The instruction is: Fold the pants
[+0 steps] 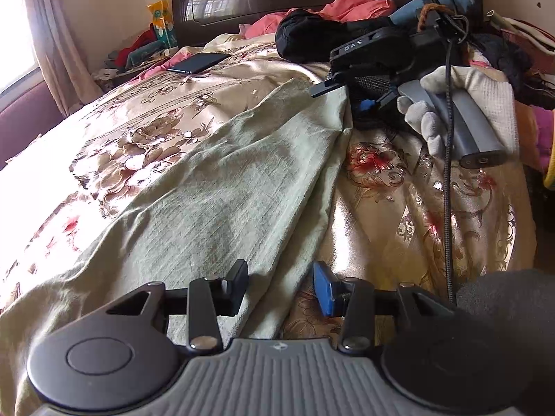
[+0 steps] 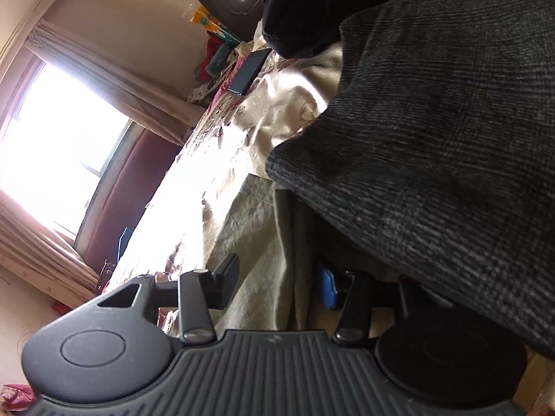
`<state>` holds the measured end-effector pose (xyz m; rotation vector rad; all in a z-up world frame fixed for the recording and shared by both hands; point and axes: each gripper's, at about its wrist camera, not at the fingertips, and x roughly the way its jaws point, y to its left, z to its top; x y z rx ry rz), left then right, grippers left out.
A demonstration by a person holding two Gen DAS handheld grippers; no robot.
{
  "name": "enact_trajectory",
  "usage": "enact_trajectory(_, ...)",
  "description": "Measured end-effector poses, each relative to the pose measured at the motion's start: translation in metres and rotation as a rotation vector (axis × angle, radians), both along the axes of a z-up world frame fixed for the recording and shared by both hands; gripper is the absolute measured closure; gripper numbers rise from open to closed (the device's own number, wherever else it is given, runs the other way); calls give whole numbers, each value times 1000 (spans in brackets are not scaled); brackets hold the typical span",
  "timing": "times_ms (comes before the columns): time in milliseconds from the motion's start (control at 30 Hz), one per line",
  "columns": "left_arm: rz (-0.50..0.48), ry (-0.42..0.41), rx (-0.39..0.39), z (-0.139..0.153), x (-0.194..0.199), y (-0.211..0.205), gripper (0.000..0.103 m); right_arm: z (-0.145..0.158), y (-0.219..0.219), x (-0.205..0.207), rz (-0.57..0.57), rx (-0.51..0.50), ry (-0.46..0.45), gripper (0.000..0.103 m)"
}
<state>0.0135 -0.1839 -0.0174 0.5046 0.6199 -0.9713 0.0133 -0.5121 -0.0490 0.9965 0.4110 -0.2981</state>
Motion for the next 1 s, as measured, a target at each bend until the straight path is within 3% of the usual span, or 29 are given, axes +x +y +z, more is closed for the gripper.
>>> enact_trajectory(67, 5, 9, -3, -1, 1, 0, 48, -5, 2, 14, 7, -6, 25, 53)
enact_trajectory(100, 7, 13, -5, -1, 2, -1, 48, -7, 3, 18, 5, -17, 34, 69)
enact_trajectory(133, 8, 13, -3, 0, 2, -1, 48, -7, 5, 21, 5, -33, 63, 97)
enact_trajectory(167, 7, 10, 2, 1, 2, -1, 48, -6, 4, 24, 15, -9, 89, 99)
enact_trajectory(233, 3, -9, 6, 8, -1, 2, 48, 10, 2, 12, 17, 35, 9, 99)
enact_trajectory(400, 12, -42, -33, 26, -8, 18, 47, 77, 7, -49, 12, -57, -159, 99)
enact_trajectory(467, 23, -33, -31, 23, -9, 19, 46, 82, 11, -66, -19, -120, -138, 99)
enact_trajectory(500, 24, -23, -17, 18, -8, 17, 46, 76, 9, -65, -29, -131, -79, 99)
enact_trajectory(567, 17, 5, 38, 3, -8, 11, 47, 56, 0, -62, -41, -50, 13, 99)
enact_trajectory(633, -1, -10, 66, -2, -17, 8, 49, 49, 0, -65, -52, -43, 24, 99)
enact_trajectory(733, 1, -59, 89, 1, -25, 9, 49, 55, 3, -70, -72, -53, -14, 99)
enact_trajectory(833, 9, -62, 61, 8, -26, 17, 48, 57, 1, -62, -61, -60, 29, 99)
enact_trajectory(933, 5, -2, 88, -1, -23, 22, 41, 81, 9, -73, -64, -94, -81, 99)
enact_trajectory(1000, 4, -8, 68, 0, -26, 26, 41, 90, 15, -75, -68, -125, -101, 99)
